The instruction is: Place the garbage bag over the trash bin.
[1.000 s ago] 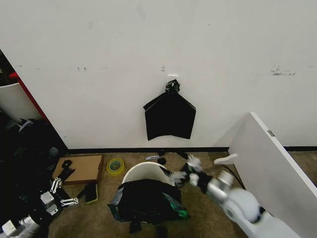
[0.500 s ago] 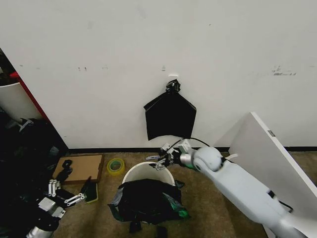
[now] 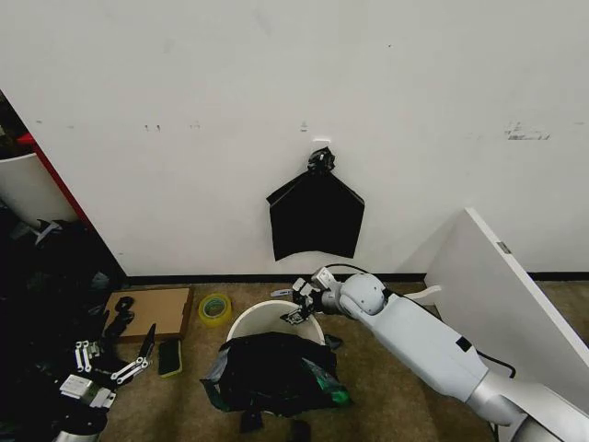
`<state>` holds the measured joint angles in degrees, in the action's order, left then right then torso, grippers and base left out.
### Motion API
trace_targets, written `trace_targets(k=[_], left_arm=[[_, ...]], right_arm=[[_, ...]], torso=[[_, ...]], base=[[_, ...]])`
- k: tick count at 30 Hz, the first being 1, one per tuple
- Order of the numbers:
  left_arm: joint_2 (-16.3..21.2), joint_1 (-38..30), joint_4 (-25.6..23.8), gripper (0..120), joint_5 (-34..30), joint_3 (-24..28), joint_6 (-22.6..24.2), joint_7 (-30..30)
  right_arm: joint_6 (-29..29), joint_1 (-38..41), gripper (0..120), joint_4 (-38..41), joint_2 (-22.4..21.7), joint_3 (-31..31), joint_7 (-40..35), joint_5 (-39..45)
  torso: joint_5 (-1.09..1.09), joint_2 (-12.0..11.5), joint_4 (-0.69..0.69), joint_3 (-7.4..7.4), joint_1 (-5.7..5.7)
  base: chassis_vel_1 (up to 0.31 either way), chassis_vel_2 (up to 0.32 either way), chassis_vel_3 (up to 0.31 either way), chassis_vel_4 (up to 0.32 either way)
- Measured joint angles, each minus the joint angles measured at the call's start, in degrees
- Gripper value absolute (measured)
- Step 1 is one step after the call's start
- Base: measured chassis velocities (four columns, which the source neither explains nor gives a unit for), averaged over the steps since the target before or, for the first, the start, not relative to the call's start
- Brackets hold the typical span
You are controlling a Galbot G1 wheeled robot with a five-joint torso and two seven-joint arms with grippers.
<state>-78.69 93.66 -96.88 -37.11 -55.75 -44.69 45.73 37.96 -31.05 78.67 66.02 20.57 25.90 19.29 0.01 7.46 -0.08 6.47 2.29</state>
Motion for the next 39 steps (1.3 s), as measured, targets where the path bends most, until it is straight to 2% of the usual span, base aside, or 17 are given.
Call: trace_targets(k=[6,7,11,14,19,21,22,27,30,31,32,33,34,36,39], left_arm=[[-0.41,-0.07,-0.19,100,1.88,-0.09,0.16,-2.87],[-0.41,-0.07,-0.19,100,1.88,-0.09,0.16,-2.87],[-0.89,-0.01,-0.18,100,2.79,-0.01,0.13,-4.40],[-1.12,0.12,-0.04,100,3.17,0.01,0.08,-5.38],[-1.19,0.23,-0.02,100,3.47,0.09,0.08,-5.84],[-1.27,0.25,-0.34,100,3.62,0.35,0.12,-6.14],[-1.27,0.25,-0.34,100,3.62,0.35,0.12,-6.14],[-1.15,0.34,-1.17,100,3.81,0.68,0.33,-6.73],[-0.55,0.70,-1.30,100,3.74,0.64,0.29,-6.92],[-0.55,0.70,-1.30,100,3.74,0.64,0.29,-6.92],[-0.38,0.79,-1.30,100,3.67,0.63,0.24,-6.98],[-0.33,0.83,-1.31,100,3.64,0.63,0.22,-6.99],[-0.10,0.99,-1.30,100,3.50,0.61,0.10,-7.05],[0.10,1.10,-1.30,100,3.36,0.61,-0.04,-7.08],[0.24,1.11,-1.68,100,3.13,0.99,-0.13,-7.08]], right_arm=[[-0.38,-0.42,38,1.10,-0.26,0.73,-0.04,0.04],[-0.38,-0.42,38,1.10,-0.26,0.73,-0.04,0.04],[-0.42,-0.52,23,1.30,-0.23,1.00,-0.55,0.13],[-0.44,-0.91,9,1.98,-0.52,1.08,-2.61,1.93],[-0.33,-1.80,1,3.44,-1.14,0.85,-7.06,5.79],[0.26,-3.28,1,5.81,-2.21,0.39,-11.86,9.37],[0.26,-3.28,1,5.81,-2.21,0.39,-11.86,9.37],[1.74,-7.51,0,12.99,-4.72,-1.32,-25.47,20.11],[1.79,-12.34,0,19.59,-6.29,-4.27,-40.71,35.05],[1.79,-12.34,0,19.59,-6.29,-4.27,-40.71,35.05],[0.32,-14.20,0,21.45,-6.53,-5.15,-46.00,39.68],[-0.18,-14.79,0,22.04,-6.58,-5.48,-47.54,41.00],[-2.42,-17.19,0,24.18,-6.81,-6.76,-53.01,45.49],[-5.87,-21.04,0,27.03,-6.97,-8.80,-58.64,49.91],[-13.23,-28.22,0,30.68,-6.60,-11.97,-65.70,51.77]], torso=[[0.01,0.00,0.00,0.00,-0.01],[0.01,0.00,0.00,0.00,-0.01],[0.00,0.00,0.00,0.00,-0.01],[0.00,0.00,0.00,0.00,-0.01],[0.01,0.00,0.00,0.00,-0.01],[0.01,0.00,0.01,0.00,-0.01],[0.01,0.00,0.01,0.00,-0.01],[0.01,0.00,0.00,0.00,0.00],[-0.01,0.00,0.00,0.00,-0.01],[-0.01,0.00,0.00,0.00,-0.01],[0.00,0.00,-0.01,0.00,-0.01],[0.01,0.00,-0.01,0.00,-0.01],[0.04,0.00,0.01,-0.01,-0.01],[-0.01,0.00,-0.01,-0.01,-0.01],[0.01,0.00,0.00,-0.01,-0.01]], base=[[0.000,0.000,0.000,0.000],[0.000,0.000,0.000,0.000],[0.000,0.000,0.000,0.000],[0.000,0.000,0.000,0.000],[0.000,0.000,0.000,0.000],[0.000,0.000,0.000,0.000],[0.000,0.000,0.000,0.000],[0.000,0.000,0.000,0.000],[0.000,0.000,0.000,0.000],[0.000,0.000,0.000,0.000],[0.000,0.000,0.000,0.000],[0.000,0.000,0.000,0.000],[0.000,0.000,0.000,0.000],[0.000,0.000,0.000,0.000],[0.000,0.000,0.000,0.000]])
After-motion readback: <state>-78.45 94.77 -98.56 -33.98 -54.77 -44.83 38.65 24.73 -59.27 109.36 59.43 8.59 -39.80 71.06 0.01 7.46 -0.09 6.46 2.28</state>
